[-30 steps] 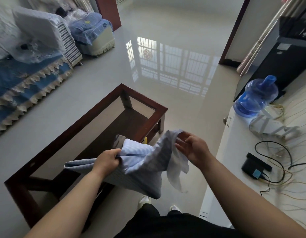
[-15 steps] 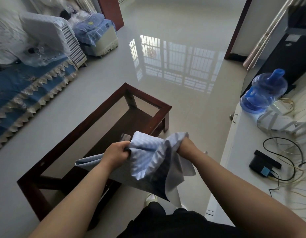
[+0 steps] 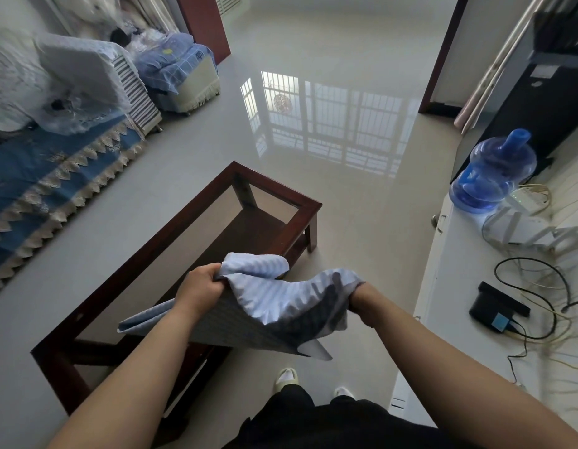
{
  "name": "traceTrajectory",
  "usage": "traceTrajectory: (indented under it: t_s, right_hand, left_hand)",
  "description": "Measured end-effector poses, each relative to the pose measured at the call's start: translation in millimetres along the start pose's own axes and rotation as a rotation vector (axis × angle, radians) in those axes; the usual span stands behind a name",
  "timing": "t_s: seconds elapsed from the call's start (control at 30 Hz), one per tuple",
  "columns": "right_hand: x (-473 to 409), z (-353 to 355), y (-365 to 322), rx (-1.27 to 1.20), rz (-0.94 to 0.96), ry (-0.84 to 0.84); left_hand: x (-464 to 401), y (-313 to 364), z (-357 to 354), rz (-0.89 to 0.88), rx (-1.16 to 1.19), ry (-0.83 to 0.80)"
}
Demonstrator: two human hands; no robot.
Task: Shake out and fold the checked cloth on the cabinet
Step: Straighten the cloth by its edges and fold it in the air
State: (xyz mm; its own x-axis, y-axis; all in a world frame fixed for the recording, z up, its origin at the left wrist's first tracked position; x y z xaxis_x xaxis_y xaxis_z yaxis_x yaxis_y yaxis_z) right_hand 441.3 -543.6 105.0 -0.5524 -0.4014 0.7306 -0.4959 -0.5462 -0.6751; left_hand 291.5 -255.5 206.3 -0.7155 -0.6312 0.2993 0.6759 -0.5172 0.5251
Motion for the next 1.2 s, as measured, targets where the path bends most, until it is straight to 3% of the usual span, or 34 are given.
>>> traceTrajectory:
  t_s: [0.07,0.13,0.2,0.3,0.37,0.5,0.63,0.73,0.83,0.87,0.93,0.97,1.0,1.07,1.13,1.2]
  right_hand:
    - [3,30,-8,-0.006,0.079,0.17]
    - [10,64,-13,-0.288,0.145,0.354]
    - [17,86,-21,-0.314,0.177,0.462]
    - [16,77,-43,-0.304,0.157,0.282]
    - [15,75,-59,-0.195,0.191,0.19]
    - [25,116,-88,0.274,0.352,0.519]
    - [19,123,-76,0.699,0.158,0.528]
    - [22,129,-52,0.835,0.006,0.546]
    - [21,142,-37,0.616,0.017,0.61]
    - [18,145,-30,0.324,0.063,0.606]
    - [13,122,-15,-0.567,0.072,0.407]
    - [9,104,-18,-0.891,0.076,0.255]
    - [9,92,-26,-1.009,0.082,0.145]
    - [16,85,-44,-0.84,0.149,0.115]
    - [29,96,-70,-0.518,0.319,0.202]
    - [36,102,-92,-0.428,0.432,0.156]
  left_hand:
    - [-2,-16,12,0.05,0.026,0.033]
    - [-3,-29,21,0.091,0.041,0.067]
    - [-6,-29,19,0.099,0.017,0.071]
    - [-10,-24,16,0.108,0.016,0.081]
    - [-12,-25,17,0.119,0.022,0.066]
    - [-11,-18,24,0.076,0.026,0.06]
    - [-11,3,22,0.002,-0.032,0.049]
    - [-12,18,16,-0.053,-0.105,0.027]
    - [-10,25,9,-0.094,-0.151,-0.009]
    - [-10,24,8,-0.09,-0.17,-0.016]
    - [-11,19,7,-0.068,-0.192,-0.023]
    - [-11,17,5,-0.06,-0.195,-0.028]
    - [-11,15,4,-0.056,-0.192,-0.029]
    - [-12,11,5,-0.046,-0.158,-0.013]
    - [-11,6,6,-0.029,-0.098,-0.005]
    - [-11,3,7,-0.014,-0.021,-0.014]
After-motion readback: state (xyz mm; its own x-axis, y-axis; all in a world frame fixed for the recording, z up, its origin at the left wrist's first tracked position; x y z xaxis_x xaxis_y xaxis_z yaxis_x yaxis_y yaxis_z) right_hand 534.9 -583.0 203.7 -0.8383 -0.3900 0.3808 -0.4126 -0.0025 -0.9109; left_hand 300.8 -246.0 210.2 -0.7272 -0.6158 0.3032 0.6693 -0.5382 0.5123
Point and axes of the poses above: each hand's wrist, its own x-axis away from the middle knuckle, its own z-axis out of the back of the hand, y = z × x, the point moved 10 cm from there along -x, towards the middle knuckle, and after that the axes turned 2 degrees about z, right-handed, at the moved point
